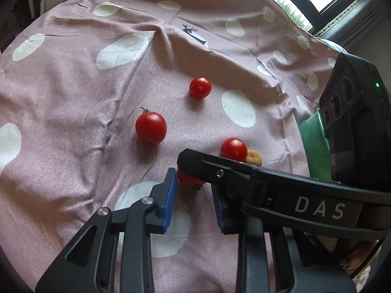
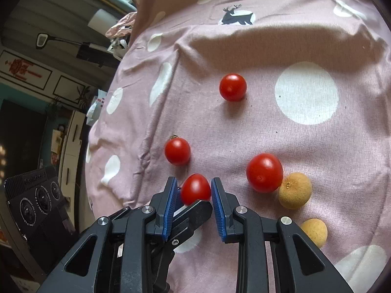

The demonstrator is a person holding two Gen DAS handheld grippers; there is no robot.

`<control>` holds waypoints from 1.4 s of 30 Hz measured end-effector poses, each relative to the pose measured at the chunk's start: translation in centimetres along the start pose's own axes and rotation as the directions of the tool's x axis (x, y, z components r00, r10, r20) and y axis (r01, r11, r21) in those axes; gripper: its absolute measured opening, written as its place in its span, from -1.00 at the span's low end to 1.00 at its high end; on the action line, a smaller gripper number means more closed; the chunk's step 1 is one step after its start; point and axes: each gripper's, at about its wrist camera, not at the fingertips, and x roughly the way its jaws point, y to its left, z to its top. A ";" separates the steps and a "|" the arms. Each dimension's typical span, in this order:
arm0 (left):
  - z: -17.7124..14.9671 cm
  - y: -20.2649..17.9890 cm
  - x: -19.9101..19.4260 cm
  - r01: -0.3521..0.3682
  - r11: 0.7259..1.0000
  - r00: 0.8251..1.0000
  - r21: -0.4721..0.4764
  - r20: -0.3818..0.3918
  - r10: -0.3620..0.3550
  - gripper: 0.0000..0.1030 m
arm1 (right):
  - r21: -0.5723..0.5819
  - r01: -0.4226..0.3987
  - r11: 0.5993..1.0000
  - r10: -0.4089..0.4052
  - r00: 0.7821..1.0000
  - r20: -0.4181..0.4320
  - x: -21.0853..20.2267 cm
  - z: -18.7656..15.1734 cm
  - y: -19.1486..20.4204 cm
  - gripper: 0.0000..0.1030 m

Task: Organize fruits
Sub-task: 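Close the right gripper on the red cherry tomato, then lift the cherry tomato with the right gripper and carry it toward the bowl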

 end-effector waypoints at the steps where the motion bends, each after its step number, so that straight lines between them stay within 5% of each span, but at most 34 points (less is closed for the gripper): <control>1: 0.0 0.1 0.2 0.002 1.000 1.000 -0.005 -0.004 -0.002 -0.49 | 0.001 0.008 1.000 -0.008 1.000 -0.002 0.2 0.0 0.0 -0.42; 11: 0.1 0.3 0.2 0.009 1.000 1.000 -0.010 -0.005 -0.009 -0.48 | -0.008 0.096 0.995 -0.096 0.992 0.077 -2.9 -0.2 -0.1 -0.30; 18: 0.2 0.0 0.6 -0.001 1.000 1.000 -0.008 -0.005 0.001 -0.47 | -0.005 0.272 0.962 -0.268 0.949 0.168 -3.8 0.3 -0.9 -0.30; 33: 0.5 0.1 0.7 -0.008 1.000 1.000 -0.026 0.004 0.008 -0.47 | -0.072 0.308 0.949 -0.298 0.947 0.123 -1.3 0.3 -0.6 -0.30; 42: 0.2 -0.1 -0.9 0.001 1.000 0.999 -0.024 0.043 0.000 -0.48 | -0.056 0.251 0.966 -0.239 0.958 0.157 -2.8 0.0 -0.4 -0.41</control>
